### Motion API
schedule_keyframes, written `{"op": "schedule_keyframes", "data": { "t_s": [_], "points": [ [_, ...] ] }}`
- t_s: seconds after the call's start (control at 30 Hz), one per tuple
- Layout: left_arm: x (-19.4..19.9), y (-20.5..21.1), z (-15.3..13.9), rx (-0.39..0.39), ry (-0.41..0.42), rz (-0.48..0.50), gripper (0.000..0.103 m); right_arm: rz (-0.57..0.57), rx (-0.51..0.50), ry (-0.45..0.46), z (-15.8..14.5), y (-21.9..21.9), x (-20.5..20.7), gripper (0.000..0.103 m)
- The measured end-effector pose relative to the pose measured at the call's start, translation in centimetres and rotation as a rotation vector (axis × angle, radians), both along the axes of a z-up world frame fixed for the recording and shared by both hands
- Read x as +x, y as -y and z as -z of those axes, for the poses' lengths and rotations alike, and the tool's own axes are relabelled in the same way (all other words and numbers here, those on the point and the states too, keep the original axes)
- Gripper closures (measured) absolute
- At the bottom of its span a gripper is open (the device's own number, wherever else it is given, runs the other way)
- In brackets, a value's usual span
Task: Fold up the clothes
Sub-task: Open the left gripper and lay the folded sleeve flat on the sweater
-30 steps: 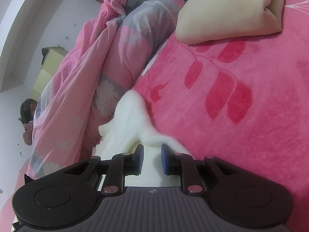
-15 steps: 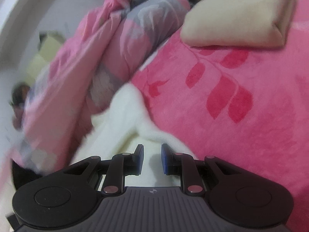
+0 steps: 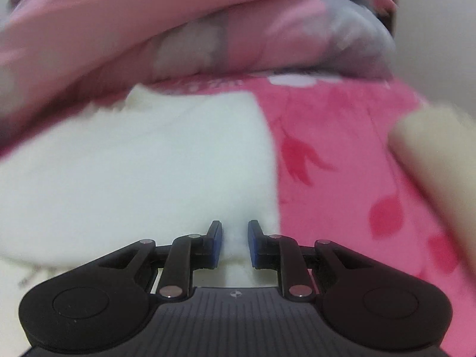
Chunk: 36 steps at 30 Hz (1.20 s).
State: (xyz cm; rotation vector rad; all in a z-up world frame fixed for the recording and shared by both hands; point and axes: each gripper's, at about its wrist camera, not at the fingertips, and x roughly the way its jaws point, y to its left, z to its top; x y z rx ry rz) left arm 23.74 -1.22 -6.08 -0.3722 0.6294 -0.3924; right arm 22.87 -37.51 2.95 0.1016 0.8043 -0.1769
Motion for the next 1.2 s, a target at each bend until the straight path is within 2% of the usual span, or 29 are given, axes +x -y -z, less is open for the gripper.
{"op": "schedule_keyframes", "data": {
  "t_s": [0.17,0.2,0.3,0.37,0.43,0.5,0.67,0.77,0.93,1.03,1.13,1.2],
  "points": [
    [0.0,-0.3,0.2,-0.024,-0.003,0.001,0.067,-0.011,-0.022,0.094,-2.4,0.2,4.1,0.084],
    [0.0,-0.4,0.2,-0.028,-0.004,0.001,0.067,-0.018,-0.017,0.101,-1.6,0.4,5.2,0.084],
    [0.1,-0.5,0.2,-0.037,-0.004,0.002,0.067,-0.016,-0.043,0.030,2.9,0.8,7.1,0.084],
    [0.1,-0.5,0.3,-0.040,-0.004,0.002,0.067,0.007,0.003,0.028,2.2,1.4,7.4,0.084],
    [0.1,-0.6,0.3,-0.042,-0.004,0.002,0.067,0.016,0.067,0.077,0.7,2.2,7.9,0.084],
    [0.1,-0.6,0.4,-0.045,-0.003,0.003,0.067,0.031,0.071,0.110,0.1,2.9,9.4,0.084],
    [0.0,-1.0,0.5,-0.067,-0.005,0.005,0.067,0.084,0.066,0.081,2.9,4.4,14.1,0.085],
    [0.0,-1.1,0.6,-0.077,-0.007,0.005,0.067,0.122,0.123,0.096,2.3,5.2,13.4,0.085],
    [0.0,-1.1,0.6,-0.088,-0.010,0.005,0.067,0.135,0.186,0.076,-1.7,5.9,7.6,0.084],
    [0.0,-1.0,0.6,-0.083,-0.011,0.006,0.066,0.106,0.190,0.047,-2.2,5.3,4.0,0.083],
    [0.0,-1.0,0.5,-0.079,-0.012,0.008,0.066,0.107,0.128,-0.057,0.9,5.0,3.5,0.083],
    [0.0,-1.1,0.5,-0.081,-0.012,0.008,0.066,0.135,0.175,-0.050,1.4,5.6,3.2,0.082]
  ]
}}
